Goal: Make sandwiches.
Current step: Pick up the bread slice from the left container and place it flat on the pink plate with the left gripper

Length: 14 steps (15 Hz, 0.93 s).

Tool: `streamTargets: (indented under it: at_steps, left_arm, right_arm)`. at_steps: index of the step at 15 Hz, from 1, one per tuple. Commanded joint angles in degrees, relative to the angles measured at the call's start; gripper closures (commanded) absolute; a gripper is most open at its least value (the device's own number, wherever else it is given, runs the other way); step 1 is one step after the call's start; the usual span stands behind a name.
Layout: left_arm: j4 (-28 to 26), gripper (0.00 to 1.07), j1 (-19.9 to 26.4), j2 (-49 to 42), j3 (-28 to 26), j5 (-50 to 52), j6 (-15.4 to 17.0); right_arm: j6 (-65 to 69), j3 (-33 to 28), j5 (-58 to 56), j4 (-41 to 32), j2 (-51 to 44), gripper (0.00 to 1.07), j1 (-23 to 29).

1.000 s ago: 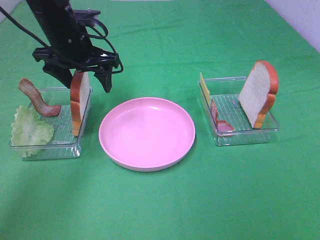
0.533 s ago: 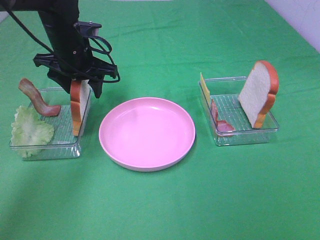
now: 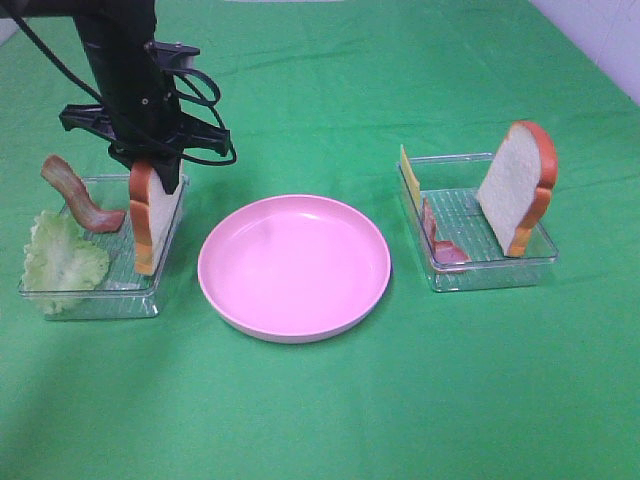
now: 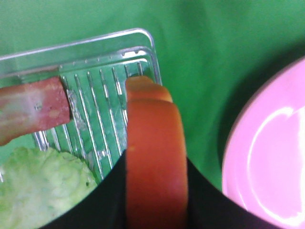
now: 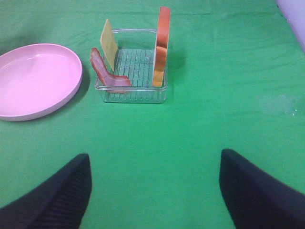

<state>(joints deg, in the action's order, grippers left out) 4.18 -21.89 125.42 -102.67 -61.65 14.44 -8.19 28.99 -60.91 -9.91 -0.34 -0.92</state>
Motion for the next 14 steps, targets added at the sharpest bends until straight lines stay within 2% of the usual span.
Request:
streamTargets:
  at_steps: [1, 4, 5, 6, 9, 10, 12, 14]
  left_arm:
    - [-1.03, 1.07, -0.17, -1.72, -2.64, -5.61, 0.52]
    - [-2.01, 1.07, -0.17, -5.84, -4.87, -8.77, 0.4]
    - [-2.81, 1.07, -0.17, -9.68, -5.04, -8.77, -0.52]
    - [-6.13, 1.07, -0.17, -10.94, -5.04, -8.08, -2.46]
    - [-22.06, 1.07, -0.17, -10.83, -5.04, -5.84, -13.29]
    - [-26.7, 1.07, -0.17, -9.97, -4.93, -5.39, -15.93]
    - [-32.09, 1.07, -0.17, -7.45, -4.93, -5.39, -18.74]
    - [-41.08, 1.07, -0.17, -3.21, -4.53, -5.44, -23.15]
  right_arm:
    - [-0.69, 0.0, 0.0, -0.11, -0.8, 0.36, -0.29]
    - [-0.69, 0.0, 0.0, -0.11, -0.8, 0.36, -0.29]
    - [-0.69, 0.0, 0.0, -0.11, -0.8, 0.36, -0.29]
    - [-0.69, 0.0, 0.0, -0.11, -0.8, 0.36, -0.29]
    - [-0.69, 0.0, 0.0, -0.11, -0.8, 0.36, -0.29]
    - [-0.69, 0.0, 0.0, -0.11, -0.8, 0.36, -0.29]
    - [-0.69, 0.0, 0.0, -0.11, -0.8, 0.36, -0.29]
    - [-0.69, 0.0, 0.0, -0.11, -0.8, 0.36, -0.29]
